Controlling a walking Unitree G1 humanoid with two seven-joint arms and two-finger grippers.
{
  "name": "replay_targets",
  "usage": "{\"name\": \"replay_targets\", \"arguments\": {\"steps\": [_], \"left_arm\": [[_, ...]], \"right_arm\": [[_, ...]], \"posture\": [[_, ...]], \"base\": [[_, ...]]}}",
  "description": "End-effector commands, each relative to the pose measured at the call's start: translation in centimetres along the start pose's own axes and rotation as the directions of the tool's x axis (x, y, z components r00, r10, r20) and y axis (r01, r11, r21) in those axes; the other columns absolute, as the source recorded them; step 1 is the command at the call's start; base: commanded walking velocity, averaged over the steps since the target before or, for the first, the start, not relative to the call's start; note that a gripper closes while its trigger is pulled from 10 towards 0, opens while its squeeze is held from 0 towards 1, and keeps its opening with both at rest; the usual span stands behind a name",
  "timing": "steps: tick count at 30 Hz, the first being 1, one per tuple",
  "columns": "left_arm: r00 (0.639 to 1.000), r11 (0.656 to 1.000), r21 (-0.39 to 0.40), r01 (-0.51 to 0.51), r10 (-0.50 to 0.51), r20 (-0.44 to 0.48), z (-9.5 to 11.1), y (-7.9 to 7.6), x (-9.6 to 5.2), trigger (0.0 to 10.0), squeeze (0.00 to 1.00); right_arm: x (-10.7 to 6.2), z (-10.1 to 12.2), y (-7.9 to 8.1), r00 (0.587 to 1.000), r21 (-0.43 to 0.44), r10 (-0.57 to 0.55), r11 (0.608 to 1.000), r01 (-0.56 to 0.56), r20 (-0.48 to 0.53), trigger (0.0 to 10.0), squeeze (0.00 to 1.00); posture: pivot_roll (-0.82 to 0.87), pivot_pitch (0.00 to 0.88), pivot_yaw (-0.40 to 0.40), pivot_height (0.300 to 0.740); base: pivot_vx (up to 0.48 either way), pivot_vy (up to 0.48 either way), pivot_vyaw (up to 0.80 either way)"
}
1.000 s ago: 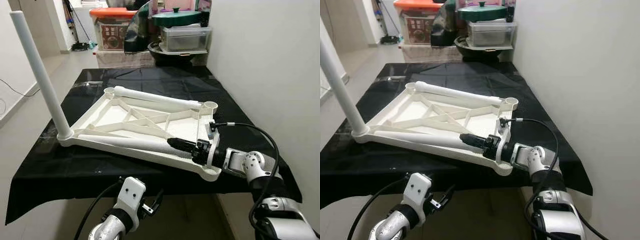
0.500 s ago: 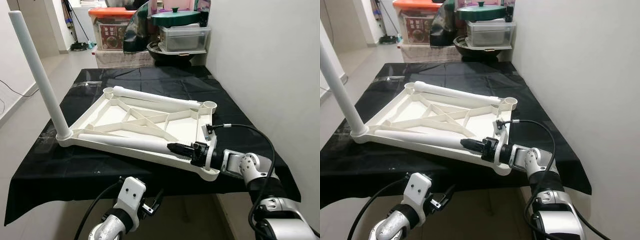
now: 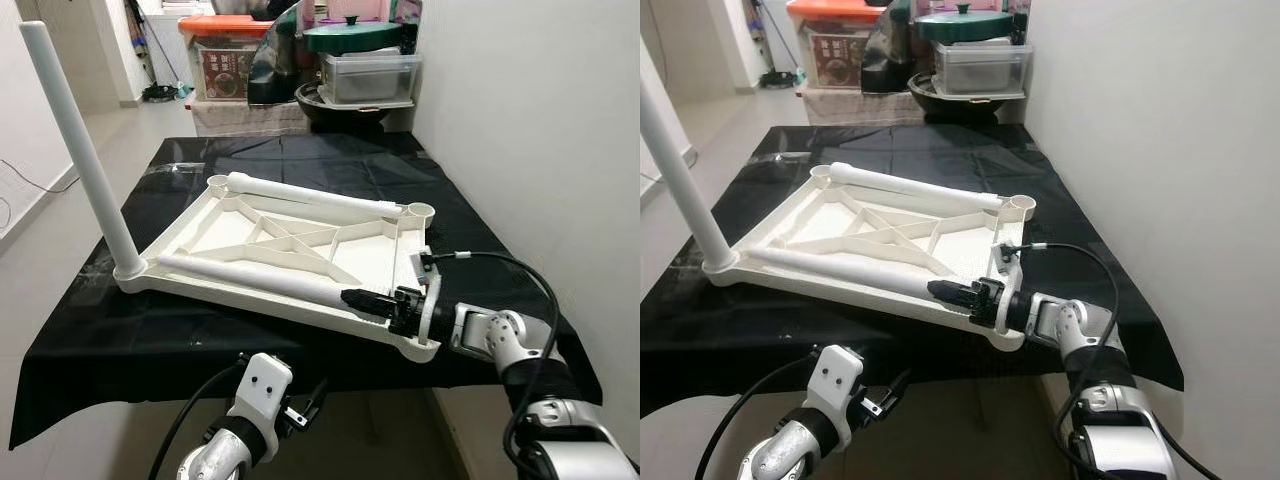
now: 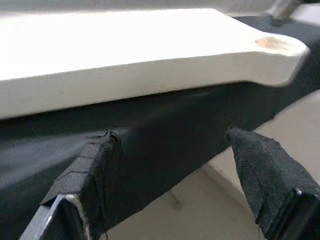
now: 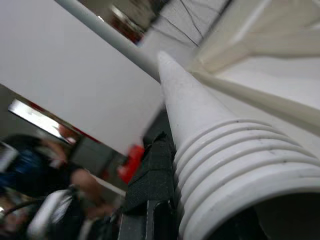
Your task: Building children table
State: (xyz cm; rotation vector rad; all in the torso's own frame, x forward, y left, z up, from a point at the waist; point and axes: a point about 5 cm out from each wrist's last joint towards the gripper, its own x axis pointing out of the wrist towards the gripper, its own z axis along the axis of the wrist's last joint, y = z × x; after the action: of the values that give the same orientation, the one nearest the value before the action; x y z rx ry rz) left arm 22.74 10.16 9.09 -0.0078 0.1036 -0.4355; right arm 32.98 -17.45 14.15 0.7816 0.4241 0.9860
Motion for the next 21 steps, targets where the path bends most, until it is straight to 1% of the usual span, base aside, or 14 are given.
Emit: {"name": "replay_targets", "arguments": {"steps": [1, 2, 3, 4, 5, 7, 8, 10, 12, 16, 17, 18, 20, 21], "left_arm": [[0.997, 0.993, -0.096, -0.071, 0.074, 0.03, 0.9, 1.7, 0.0, 10.0, 0.0], [0.997, 0.993, -0.096, -0.071, 0.074, 0.03, 0.9, 1.7, 0.0, 10.0, 0.0], [0.992, 0.982, -0.158, -0.103, 0.113, 0.056, 1.6, 2.7, 0.1, 10.0, 0.0], [0.992, 0.982, -0.158, -0.103, 0.113, 0.056, 1.6, 2.7, 0.1, 10.0, 0.0], [0.985, 0.968, -0.218, -0.128, 0.149, 0.085, 2.5, 3.7, 0.1, 10.0, 0.0], [0.976, 0.95, -0.276, -0.147, 0.184, 0.113, 3.2, 4.6, 0.1, 10.0, 0.0], [0.962, 0.925, -0.35, -0.15, 0.218, 0.166, 4.6, 5.7, 0.2, 10.0, 1.0], [0.962, 0.925, -0.35, -0.15, 0.218, 0.166, 4.6, 5.7, 0.2, 10.0, 1.0], [0.938, 0.891, -0.438, -0.118, 0.245, 0.245, 6.5, 7.0, 0.2, 10.0, 1.0], [0.92, 0.865, -0.498, -0.067, 0.247, 0.304, 8.0, 7.5, 0.3, 10.0, 1.0], [0.91, 0.839, -0.544, -0.02, 0.241, 0.338, 8.9, 7.6, 0.4, 10.0, 0.0], [0.901, 0.818, -0.575, 0.023, 0.232, 0.366, 9.5, 7.7, 0.4, 10.0, 0.0], [0.901, 0.818, -0.575, 0.023, 0.232, 0.366, 9.5, 7.7, 0.4, 10.0, 0.0], [0.891, 0.796, -0.601, 0.069, 0.222, 0.396, 10.2, 7.7, 0.4, 10.0, 0.0]], "right_arm": [[-1.2, 0.7, 0.6, 0.993, 0.004, 0.08, 0.997, -0.08, 0.092, 0.0, 0.0], [-1.2, 0.7, 0.6, 0.993, 0.004, 0.08, 0.997, -0.08, 0.092, 0.0, 0.0], [-1.6, 0.6, 0.6, 0.99, 0.014, 0.09, 0.996, -0.093, 0.112, 0.0, 0.0], [-1.6, 0.6, 0.6, 0.99, 0.014, 0.09, 0.996, -0.093, 0.112, 0.0, 0.0], [-1.9, 0.4, 0.7, 0.986, 0.02, 0.104, 0.994, -0.107, 0.129, 0.0, 0.0], [-2.3, 0.2, 0.8, 0.983, 0.022, 0.115, 0.993, -0.119, 0.143, 0.0, 0.0], [-2.7, -0.1, 1.0, 0.977, 0.03, 0.14, 0.989, -0.147, 0.163, 0.0, 0.0], [-2.7, -0.1, 1.0, 0.977, 0.03, 0.14, 0.989, -0.147, 0.163, 0.0, 0.0], [-3.3, -0.7, 1.5, 0.965, 0.042, 0.187, 0.979, -0.198, 0.186, 0.0, 0.0], [-3.5, -1.7, 2.0, 0.956, 0.038, 0.232, 0.969, -0.242, 0.179, 0.0, 0.0], [-3.5, -2.2, 2.4, 0.949, 0.038, 0.261, 0.962, -0.271, 0.176, 0.0, 0.0], [-3.5, -2.5, 2.7, 0.943, 0.037, 0.283, 0.955, -0.293, 0.176, 0.0, 0.0], [-3.5, -2.5, 2.7, 0.943, 0.037, 0.283, 0.955, -0.293, 0.176, 0.0, 0.0], [-3.4, -2.9, 2.9, 0.94, 0.037, 0.297, 0.951, -0.307, 0.167, 0.0, 0.0]], "posture": [[0.08, 0.0, -0.059, 0.74], [0.08, 0.0, -0.059, 0.74], [0.08, 0.0, -0.056, 0.74], [0.08, 0.0, -0.056, 0.74], [0.08, 0.0, -0.056, 0.74], [0.08, 0.0, -0.054, 0.74], [0.08, 0.0, -0.053, 0.74], [0.08, 0.0, -0.053, 0.74], [0.08, 0.0, -0.051, 0.74], [0.08, 0.0, -0.045, 0.74], [0.08, 0.0, -0.045, 0.74], [0.08, 0.0, -0.044, 0.74], [0.08, 0.0, -0.044, 0.74], [0.08, 0.0, -0.042, 0.74]], "base": [[0.0, 0.0, 0.0], [0.0, 0.0, 0.0], [0.0, 0.0, 0.0], [0.0, 0.0, 0.0], [0.0, 0.0, 0.0], [0.0, 0.0, 0.0], [0.0, 0.0, 0.0], [0.0, 0.0, 0.0], [0.0, 0.0, 0.0], [0.0, 0.0, 0.0], [0.0, 0.0, 0.0], [0.0, 0.0, 0.0], [0.0, 0.0, 0.0], [0.0, 0.0, 0.0]]}}
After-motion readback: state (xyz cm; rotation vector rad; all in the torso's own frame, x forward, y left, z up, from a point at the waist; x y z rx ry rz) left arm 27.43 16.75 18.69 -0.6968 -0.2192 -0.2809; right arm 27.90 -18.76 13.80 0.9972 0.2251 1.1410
